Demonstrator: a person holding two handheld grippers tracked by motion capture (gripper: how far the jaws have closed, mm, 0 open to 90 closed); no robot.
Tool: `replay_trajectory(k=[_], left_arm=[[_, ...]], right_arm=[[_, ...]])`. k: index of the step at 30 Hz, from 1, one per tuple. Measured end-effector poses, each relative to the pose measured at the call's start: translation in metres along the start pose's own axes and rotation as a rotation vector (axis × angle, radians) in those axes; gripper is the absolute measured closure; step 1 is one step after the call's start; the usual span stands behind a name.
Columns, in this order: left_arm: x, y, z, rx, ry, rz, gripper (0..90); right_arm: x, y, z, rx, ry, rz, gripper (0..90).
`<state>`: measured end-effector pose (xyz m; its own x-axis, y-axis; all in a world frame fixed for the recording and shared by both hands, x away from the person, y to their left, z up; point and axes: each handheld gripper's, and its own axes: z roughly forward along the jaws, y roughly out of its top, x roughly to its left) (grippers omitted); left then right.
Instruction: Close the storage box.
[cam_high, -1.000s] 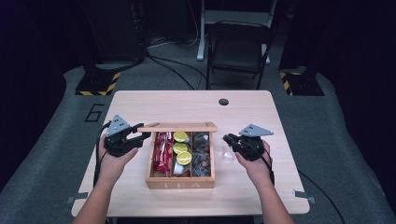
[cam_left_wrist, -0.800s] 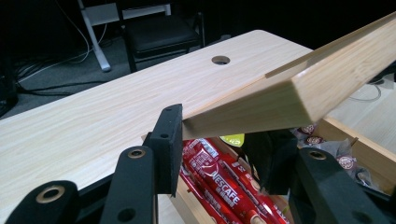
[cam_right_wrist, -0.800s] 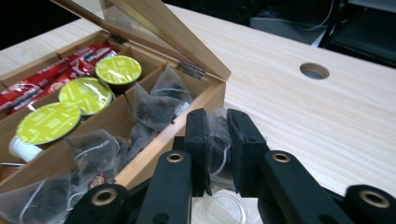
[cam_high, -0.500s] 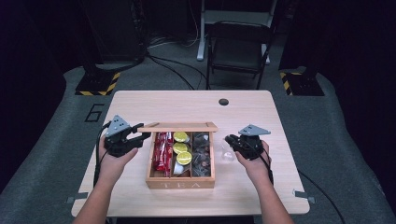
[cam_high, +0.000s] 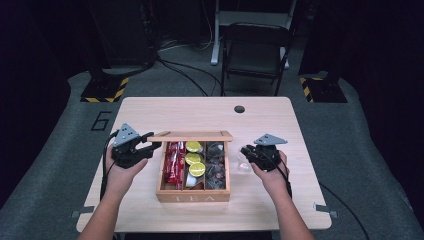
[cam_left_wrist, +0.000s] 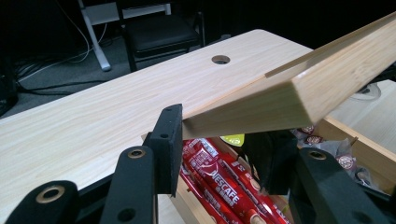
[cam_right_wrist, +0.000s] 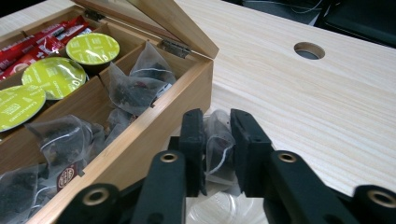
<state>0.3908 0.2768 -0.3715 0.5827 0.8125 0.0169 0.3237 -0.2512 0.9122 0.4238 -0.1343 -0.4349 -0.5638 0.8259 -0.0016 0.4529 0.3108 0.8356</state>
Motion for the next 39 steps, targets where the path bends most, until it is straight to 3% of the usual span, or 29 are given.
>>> replay_trajectory(k=[9, 18, 25, 29, 39], left_arm=[[0.0, 0.001, -0.001, -0.006, -0.003, -0.005, 57.2], [-0.001, 0.002, -0.003, -0.012, -0.002, 0.001, 57.0], [-0.002, 0.004, -0.006, -0.01, -0.007, 0.006, 56.9], [-0.003, 0.006, -0.009, -0.016, -0.006, 0.008, 56.9], [-0.006, 0.01, -0.013, -0.01, -0.001, 0.015, 56.4]], right_arm=[[0.001, 0.0, 0.0, 0.007, -0.009, -0.003, 70.1], [0.004, 0.005, -0.008, -0.038, 0.001, 0.003, 66.0], [0.018, 0.018, -0.019, -0.08, 0.049, -0.015, 61.9], [0.033, 0.029, -0.025, -0.104, 0.075, -0.054, 56.6], [0.049, 0.053, -0.037, -0.152, 0.114, -0.087, 47.7]])
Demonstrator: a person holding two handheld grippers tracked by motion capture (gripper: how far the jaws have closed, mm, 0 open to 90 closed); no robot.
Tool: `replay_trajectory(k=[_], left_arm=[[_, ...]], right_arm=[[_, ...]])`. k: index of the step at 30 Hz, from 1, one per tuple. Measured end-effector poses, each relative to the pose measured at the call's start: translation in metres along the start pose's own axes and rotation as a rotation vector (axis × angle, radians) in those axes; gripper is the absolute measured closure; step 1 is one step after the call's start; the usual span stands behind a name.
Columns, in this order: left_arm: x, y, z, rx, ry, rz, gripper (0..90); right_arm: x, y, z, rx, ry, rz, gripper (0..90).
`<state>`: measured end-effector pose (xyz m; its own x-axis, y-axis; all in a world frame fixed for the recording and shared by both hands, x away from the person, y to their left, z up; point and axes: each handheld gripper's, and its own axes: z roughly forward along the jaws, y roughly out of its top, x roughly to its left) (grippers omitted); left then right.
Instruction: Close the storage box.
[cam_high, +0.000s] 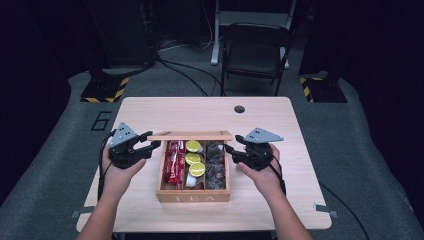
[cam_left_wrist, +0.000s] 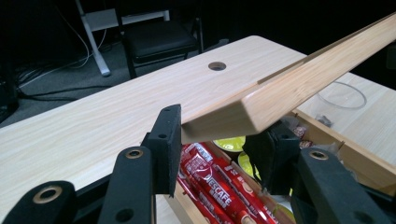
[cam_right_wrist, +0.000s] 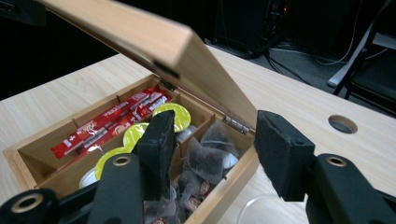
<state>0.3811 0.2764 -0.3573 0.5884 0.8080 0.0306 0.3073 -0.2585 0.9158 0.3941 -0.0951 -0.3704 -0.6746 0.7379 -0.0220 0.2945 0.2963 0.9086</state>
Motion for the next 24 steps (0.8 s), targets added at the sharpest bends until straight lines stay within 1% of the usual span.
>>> replay_trajectory(k=[1, 2, 3, 4, 6, 7, 11, 13, 15, 16, 17, 18, 19, 21, 22, 23, 24], left_arm=[[0.0, 0.0, 0.0, 0.0, 0.0, 0.0, 56.4], [0.0, 0.0, 0.0, 0.001, 0.0, 0.001, 56.4], [0.0, 0.0, 0.0, 0.001, 0.0, 0.001, 56.4], [0.0, 0.0, 0.0, 0.001, -0.001, 0.001, 56.4], [0.0, 0.0, 0.0, 0.002, -0.001, 0.001, 56.4], [0.0, 0.0, 0.0, 0.003, -0.002, 0.002, 56.4], [0.0, 0.0, 0.0, 0.005, -0.002, 0.003, 56.4], [0.0, 0.0, 0.0, 0.007, -0.003, 0.004, 56.4], [0.0, 0.0, 0.0, 0.008, -0.004, 0.005, 56.4], [0.0, 0.0, 0.0, 0.008, -0.003, 0.004, 56.4], [0.0, 0.001, 0.0, 0.017, -0.002, 0.007, 56.4], [-0.001, 0.002, 0.0, 0.024, -0.001, 0.009, 56.4], [0.0, 0.003, 0.0, 0.029, -0.003, 0.01, 56.4], [0.0, 0.003, 0.0, 0.03, -0.002, 0.008, 56.4], [0.001, 0.004, 0.0, 0.032, -0.009, -0.002, 56.3], [0.001, 0.004, 0.0, 0.032, -0.009, -0.002, 56.2], [0.001, 0.004, 0.0, 0.031, -0.009, -0.007, 56.2]], right_arm=[[0.0, 0.0, 0.0, 0.0, 0.0, 0.0, 47.7], [0.001, 0.006, 0.001, -0.008, 0.006, -0.004, 47.8], [0.001, 0.006, 0.001, -0.008, 0.006, -0.004, 47.8], [0.002, 0.012, 0.002, -0.016, 0.021, -0.021, 47.9], [0.003, 0.014, 0.002, -0.016, 0.021, -0.029, 48.2], [0.005, 0.018, 0.003, -0.016, 0.016, -0.052, 48.5], [0.005, 0.02, 0.005, -0.013, 0.01, -0.064, 49.3], [0.005, 0.021, 0.005, -0.004, 0.002, -0.071, 49.8], [0.007, 0.022, 0.005, 0.006, 0.0, -0.066, 50.4], [0.006, 0.022, 0.005, -0.002, 0.0, -0.083, 50.8], [0.006, 0.022, 0.005, 0.001, 0.0, -0.092, 51.4], [0.005, 0.022, 0.005, 0.001, -0.002, -0.093, 51.6], [0.006, 0.022, 0.004, 0.011, 0.001, -0.081, 51.8], [0.006, 0.022, 0.004, 0.01, 0.002, -0.083, 51.8], [0.005, 0.023, 0.004, 0.013, 0.001, -0.08, 53.6], [0.005, 0.023, 0.003, 0.02, 0.006, -0.064, 53.7], [0.003, 0.023, 0.004, 0.012, 0.007, -0.066, 53.6]])
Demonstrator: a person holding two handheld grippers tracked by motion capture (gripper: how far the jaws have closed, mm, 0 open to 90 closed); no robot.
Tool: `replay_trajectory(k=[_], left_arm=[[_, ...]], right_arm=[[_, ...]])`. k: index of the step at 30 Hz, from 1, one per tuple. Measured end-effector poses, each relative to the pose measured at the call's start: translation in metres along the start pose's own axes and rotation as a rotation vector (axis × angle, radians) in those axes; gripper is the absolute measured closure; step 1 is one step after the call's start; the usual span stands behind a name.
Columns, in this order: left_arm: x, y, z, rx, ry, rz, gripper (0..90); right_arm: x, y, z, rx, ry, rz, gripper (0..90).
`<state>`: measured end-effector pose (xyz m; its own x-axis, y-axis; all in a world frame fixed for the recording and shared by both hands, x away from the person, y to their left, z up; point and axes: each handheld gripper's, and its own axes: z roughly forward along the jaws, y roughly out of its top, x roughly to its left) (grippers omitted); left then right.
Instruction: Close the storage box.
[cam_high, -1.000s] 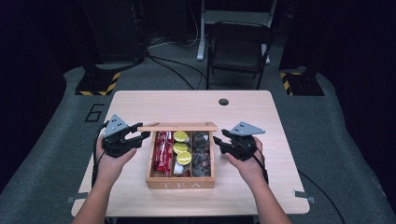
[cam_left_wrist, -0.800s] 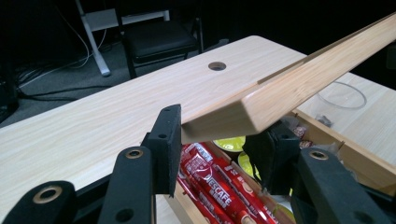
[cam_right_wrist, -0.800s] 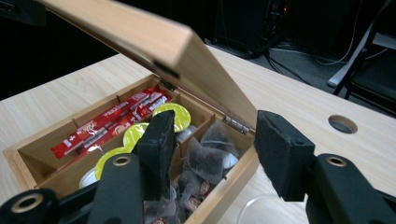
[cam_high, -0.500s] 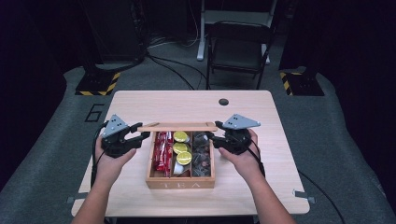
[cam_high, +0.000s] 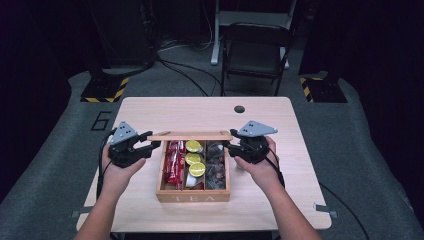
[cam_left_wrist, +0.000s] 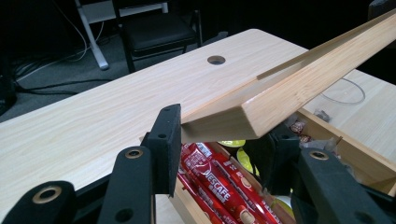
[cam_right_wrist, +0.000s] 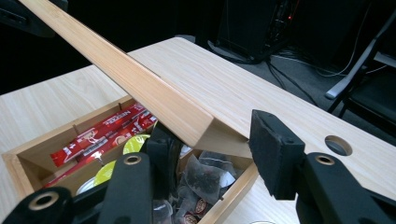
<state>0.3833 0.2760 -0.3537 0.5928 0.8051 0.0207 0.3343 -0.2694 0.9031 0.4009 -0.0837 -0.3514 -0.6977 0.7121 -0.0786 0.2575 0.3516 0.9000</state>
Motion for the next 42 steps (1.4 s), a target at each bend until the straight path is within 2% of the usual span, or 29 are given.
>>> replay_trajectory(k=[19, 28, 33, 36, 42], left_arm=[[-0.004, -0.003, -0.002, 0.024, 0.005, 0.026, 56.2], [-0.007, -0.011, -0.005, 0.023, -0.006, 0.032, 55.8], [-0.008, -0.017, -0.006, 0.012, -0.014, 0.025, 55.5], [-0.009, -0.022, -0.009, 0.016, -0.026, 0.031, 55.4], [-0.013, -0.027, -0.011, 0.017, -0.019, 0.044, 55.3]], right_arm=[[0.002, -0.004, -0.002, 0.014, 0.01, -0.017, 53.9], [0.006, -0.01, -0.005, 0.016, 0.019, -0.018, 53.6], [0.009, -0.015, -0.005, 0.017, 0.017, -0.031, 53.5], [0.012, -0.018, -0.007, 0.036, 0.018, -0.065, 53.6], [0.015, -0.023, -0.008, 0.04, 0.01, -0.082, 53.6]])
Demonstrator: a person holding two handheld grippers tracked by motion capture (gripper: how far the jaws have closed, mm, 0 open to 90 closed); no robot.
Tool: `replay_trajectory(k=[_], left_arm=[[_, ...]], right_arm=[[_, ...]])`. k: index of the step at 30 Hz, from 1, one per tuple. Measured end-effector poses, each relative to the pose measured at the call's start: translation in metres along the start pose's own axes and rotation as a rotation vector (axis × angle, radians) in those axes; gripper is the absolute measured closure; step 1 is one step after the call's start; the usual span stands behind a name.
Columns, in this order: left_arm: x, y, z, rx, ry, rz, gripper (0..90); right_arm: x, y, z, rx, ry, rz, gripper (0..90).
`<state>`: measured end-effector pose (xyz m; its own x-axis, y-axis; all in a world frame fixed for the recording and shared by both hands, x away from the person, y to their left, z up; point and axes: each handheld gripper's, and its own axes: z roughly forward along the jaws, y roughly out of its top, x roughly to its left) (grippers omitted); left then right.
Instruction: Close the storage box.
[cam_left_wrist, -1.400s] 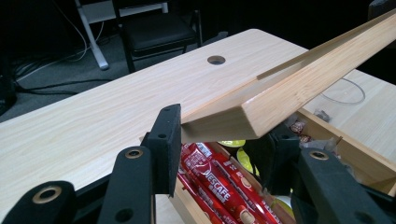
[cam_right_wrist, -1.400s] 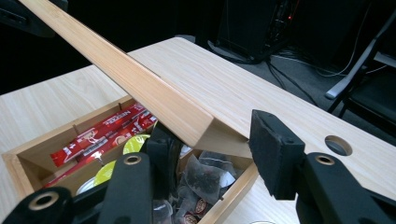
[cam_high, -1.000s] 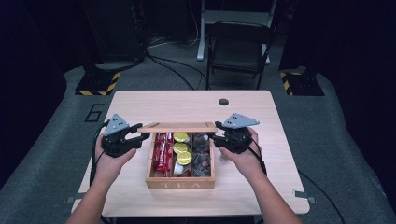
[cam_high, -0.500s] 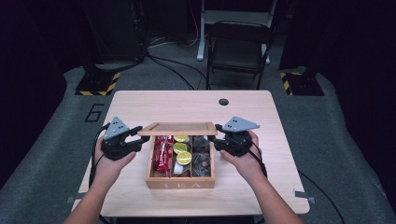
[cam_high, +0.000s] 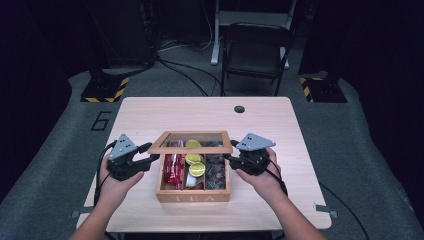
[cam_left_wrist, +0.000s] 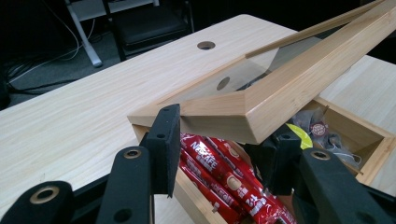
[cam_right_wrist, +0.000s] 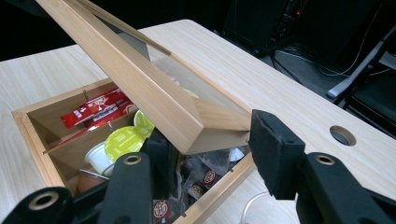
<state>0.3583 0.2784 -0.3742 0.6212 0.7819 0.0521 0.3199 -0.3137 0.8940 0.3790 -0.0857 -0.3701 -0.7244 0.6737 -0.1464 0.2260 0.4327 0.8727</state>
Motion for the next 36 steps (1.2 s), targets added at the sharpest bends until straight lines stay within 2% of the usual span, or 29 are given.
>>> replay_trajectory(k=[1, 2, 7, 11, 19, 28, 36], left_arm=[[0.0, 0.0, -0.001, 0.006, -0.003, 0.006, 54.9], [-0.002, -0.001, -0.001, 0.008, -0.004, 0.008, 54.0], [-0.005, -0.005, -0.002, 0.008, 0.001, 0.015, 53.8], [-0.006, -0.009, -0.003, 0.017, -0.002, 0.024, 53.7], [-0.01, -0.018, -0.004, 0.012, -0.005, 0.016, 53.6], [-0.015, -0.031, -0.007, 0.044, -0.025, 0.016, 53.5], [-0.02, -0.043, -0.006, 0.054, -0.025, 0.02, 53.6]], right_arm=[[0.001, -0.001, 0.0, -0.001, -0.005, 0.011, 53.5], [0.001, -0.003, 0.0, -0.009, 0.001, -0.003, 53.6], [0.004, -0.006, -0.001, 0.004, -0.001, 0.01, 53.5], [0.006, -0.011, -0.002, 0.002, 0.003, -0.009, 53.4], [0.012, -0.02, -0.004, 0.015, 0.009, 0.023, 53.3], [0.018, -0.032, -0.006, 0.031, 0.016, 0.014, 53.3], [0.023, -0.042, -0.008, 0.056, 0.037, 0.018, 56.7]])
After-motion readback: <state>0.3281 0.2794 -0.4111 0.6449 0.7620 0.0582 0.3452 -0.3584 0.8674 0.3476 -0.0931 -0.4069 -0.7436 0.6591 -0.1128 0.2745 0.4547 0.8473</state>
